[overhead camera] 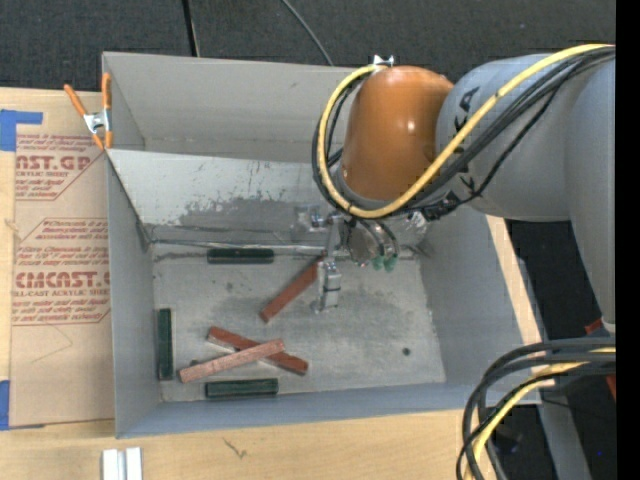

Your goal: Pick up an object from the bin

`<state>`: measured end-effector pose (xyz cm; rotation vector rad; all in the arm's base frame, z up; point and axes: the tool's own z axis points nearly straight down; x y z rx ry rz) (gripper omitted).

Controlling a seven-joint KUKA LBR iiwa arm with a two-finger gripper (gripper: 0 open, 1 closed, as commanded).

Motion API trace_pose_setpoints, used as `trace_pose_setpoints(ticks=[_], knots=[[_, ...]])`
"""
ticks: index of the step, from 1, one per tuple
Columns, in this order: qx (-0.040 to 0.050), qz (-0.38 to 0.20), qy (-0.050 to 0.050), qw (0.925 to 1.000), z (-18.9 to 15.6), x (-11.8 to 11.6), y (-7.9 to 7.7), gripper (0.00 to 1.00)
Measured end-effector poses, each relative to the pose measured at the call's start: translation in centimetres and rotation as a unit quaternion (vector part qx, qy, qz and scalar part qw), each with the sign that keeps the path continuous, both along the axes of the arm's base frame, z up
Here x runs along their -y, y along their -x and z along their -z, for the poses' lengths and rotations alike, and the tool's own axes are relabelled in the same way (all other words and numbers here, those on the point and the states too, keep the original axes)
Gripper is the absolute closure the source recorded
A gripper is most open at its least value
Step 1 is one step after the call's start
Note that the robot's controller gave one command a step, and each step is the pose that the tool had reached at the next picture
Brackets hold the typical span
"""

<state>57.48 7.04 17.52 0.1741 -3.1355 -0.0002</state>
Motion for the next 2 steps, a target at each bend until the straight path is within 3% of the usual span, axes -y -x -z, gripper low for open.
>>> trace_pose_setpoints(ticks=[1,2], knots=[[0.0046,0.031,-0.001,0.9995,5.2,0.1,1.2,0.0],[0.0018,-0.116,-0.001,0.9932,10.5,-1.9,-1.5,1.0]])
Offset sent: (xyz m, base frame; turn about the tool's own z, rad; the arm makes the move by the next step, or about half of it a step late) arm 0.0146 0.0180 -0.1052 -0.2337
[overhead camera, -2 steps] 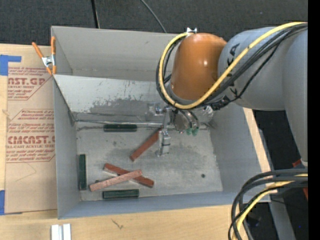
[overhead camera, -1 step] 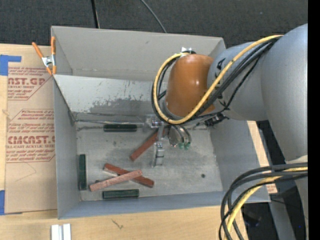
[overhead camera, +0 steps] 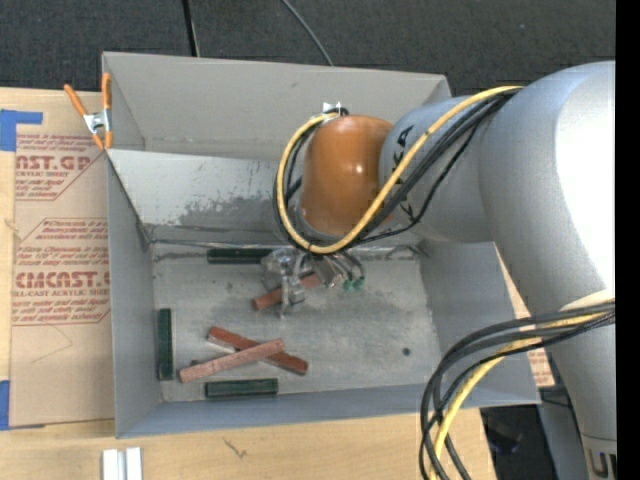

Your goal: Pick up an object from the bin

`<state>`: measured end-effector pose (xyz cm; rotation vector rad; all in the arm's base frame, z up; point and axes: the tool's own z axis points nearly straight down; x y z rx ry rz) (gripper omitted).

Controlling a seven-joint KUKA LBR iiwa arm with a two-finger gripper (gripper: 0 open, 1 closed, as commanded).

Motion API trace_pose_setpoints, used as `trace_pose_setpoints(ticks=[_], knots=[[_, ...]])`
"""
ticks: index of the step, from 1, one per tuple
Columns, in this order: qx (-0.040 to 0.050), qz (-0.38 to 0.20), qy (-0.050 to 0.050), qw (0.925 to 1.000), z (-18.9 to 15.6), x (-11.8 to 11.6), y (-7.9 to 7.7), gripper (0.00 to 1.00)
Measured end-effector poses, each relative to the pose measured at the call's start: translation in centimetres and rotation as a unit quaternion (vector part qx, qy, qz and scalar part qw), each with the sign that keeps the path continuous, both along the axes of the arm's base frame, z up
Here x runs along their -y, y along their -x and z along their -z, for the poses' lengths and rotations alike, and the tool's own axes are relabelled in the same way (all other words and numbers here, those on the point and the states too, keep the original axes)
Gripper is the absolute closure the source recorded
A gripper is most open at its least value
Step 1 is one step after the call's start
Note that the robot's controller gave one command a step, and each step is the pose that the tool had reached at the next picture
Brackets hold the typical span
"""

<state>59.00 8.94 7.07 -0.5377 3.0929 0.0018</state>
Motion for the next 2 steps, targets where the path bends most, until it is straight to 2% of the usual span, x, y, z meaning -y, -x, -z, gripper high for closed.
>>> trace_pose_setpoints(ticks=[1,2], knots=[[0.0,0.0,0.0,1.0,0.0,0.0,0.0,1.0],[0.0051,-0.023,0.0,0.9997,-18.6,0.4,0.2,1.0]])
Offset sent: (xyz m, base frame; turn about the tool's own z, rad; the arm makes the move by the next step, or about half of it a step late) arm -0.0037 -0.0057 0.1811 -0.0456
